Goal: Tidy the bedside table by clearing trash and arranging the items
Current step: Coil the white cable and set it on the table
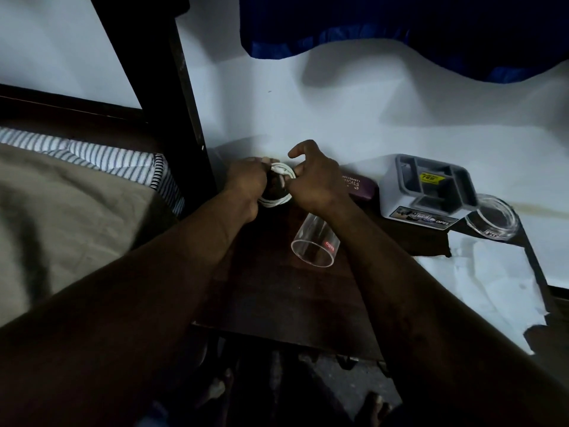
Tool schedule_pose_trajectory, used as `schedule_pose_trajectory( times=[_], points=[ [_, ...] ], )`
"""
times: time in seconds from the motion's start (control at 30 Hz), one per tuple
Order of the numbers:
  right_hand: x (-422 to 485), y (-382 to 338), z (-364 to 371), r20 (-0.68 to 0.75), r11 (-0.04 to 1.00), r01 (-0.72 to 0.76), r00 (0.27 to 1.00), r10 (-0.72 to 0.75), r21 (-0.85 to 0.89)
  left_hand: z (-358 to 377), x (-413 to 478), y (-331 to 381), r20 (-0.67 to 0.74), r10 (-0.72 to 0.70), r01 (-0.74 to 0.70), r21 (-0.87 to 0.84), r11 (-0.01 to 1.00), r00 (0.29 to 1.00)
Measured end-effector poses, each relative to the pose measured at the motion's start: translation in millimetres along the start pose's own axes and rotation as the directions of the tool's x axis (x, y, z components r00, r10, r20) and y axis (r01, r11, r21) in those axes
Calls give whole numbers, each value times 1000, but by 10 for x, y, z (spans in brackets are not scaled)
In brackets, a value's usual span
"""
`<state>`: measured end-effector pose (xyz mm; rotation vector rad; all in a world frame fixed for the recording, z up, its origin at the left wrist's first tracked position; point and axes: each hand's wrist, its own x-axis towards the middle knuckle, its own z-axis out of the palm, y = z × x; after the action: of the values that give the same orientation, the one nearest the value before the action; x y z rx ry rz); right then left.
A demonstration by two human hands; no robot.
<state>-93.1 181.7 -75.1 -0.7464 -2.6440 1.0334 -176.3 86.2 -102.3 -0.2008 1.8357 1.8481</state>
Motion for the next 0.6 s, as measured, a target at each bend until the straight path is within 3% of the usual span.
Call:
schedule_pose_trajectory(
  times=[0.27, 0.4, 0.6],
  points=[
    [58, -31, 18, 95, 937, 125, 991, -98, -328, 22, 86, -16, -56, 193, -169, 295, 940, 980],
    [160, -26, 21, 100, 870, 171, 985, -140, -463, -76, 110, -4, 61, 437, -351, 697, 625, 898],
    [336, -39, 130, 133, 795, 202, 979, -153, -572, -171, 127, -9, 192, 462, -389, 839, 380, 866]
  ],
)
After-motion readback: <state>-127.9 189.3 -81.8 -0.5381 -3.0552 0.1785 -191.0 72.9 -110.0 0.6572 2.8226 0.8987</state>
